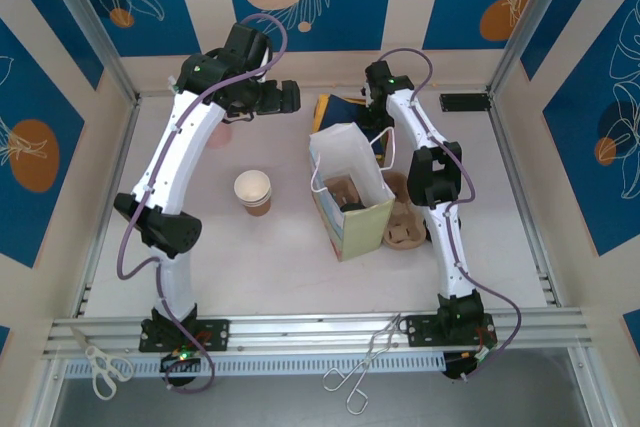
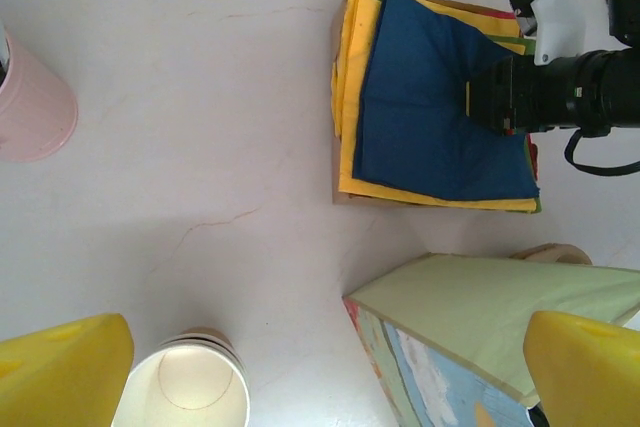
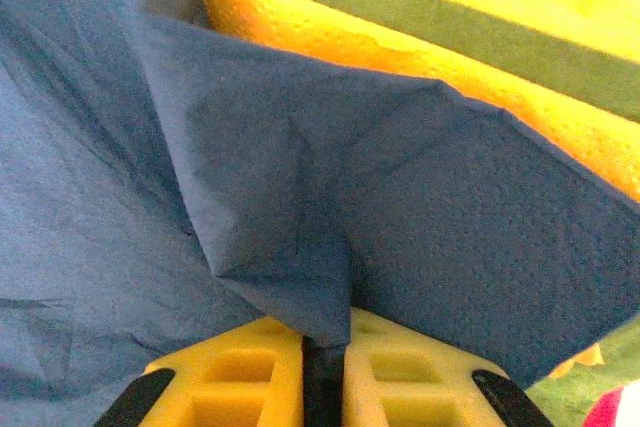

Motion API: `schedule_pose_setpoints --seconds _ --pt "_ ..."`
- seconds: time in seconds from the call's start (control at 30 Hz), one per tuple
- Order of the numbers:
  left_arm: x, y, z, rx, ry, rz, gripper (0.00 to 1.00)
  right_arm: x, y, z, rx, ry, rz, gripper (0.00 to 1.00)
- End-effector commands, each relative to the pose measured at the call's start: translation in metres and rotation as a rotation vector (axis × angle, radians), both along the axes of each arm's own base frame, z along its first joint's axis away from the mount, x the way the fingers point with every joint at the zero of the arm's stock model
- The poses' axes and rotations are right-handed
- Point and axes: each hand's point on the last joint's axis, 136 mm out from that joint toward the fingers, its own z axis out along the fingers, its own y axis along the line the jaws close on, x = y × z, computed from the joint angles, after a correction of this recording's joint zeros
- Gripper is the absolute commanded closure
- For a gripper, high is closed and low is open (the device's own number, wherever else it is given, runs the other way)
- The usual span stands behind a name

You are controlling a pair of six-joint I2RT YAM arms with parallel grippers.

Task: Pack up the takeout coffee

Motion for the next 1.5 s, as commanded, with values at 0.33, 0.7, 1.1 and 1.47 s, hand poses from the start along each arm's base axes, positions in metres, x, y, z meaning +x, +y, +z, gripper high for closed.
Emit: schedule_pose_setpoints --seconds 0.33,0.7,1.1,1.47 --pt "-0.005 0.001 0.004 -0.034 0.02 0.006 0.0 -0.005 -0.006 0.09 0.083 -0.112 -0.038 0.87" --pt "-0.007 0.001 0.003 -0.035 0.029 0.002 0.0 -0.012 -0.007 0.103 0.119 -0.112 -0.04 0.87" --pt "-0.009 0.0 0.003 -0.038 0.034 -0.001 0.0 -0.015 -0.006 0.074 0.114 -0.051 -0.038 0.79" --pt "-0.009 -0.002 0.003 -0.044 0.035 -0.002 0.0 -0.015 -0.009 0.072 0.11 -0.048 -0.041 1.0"
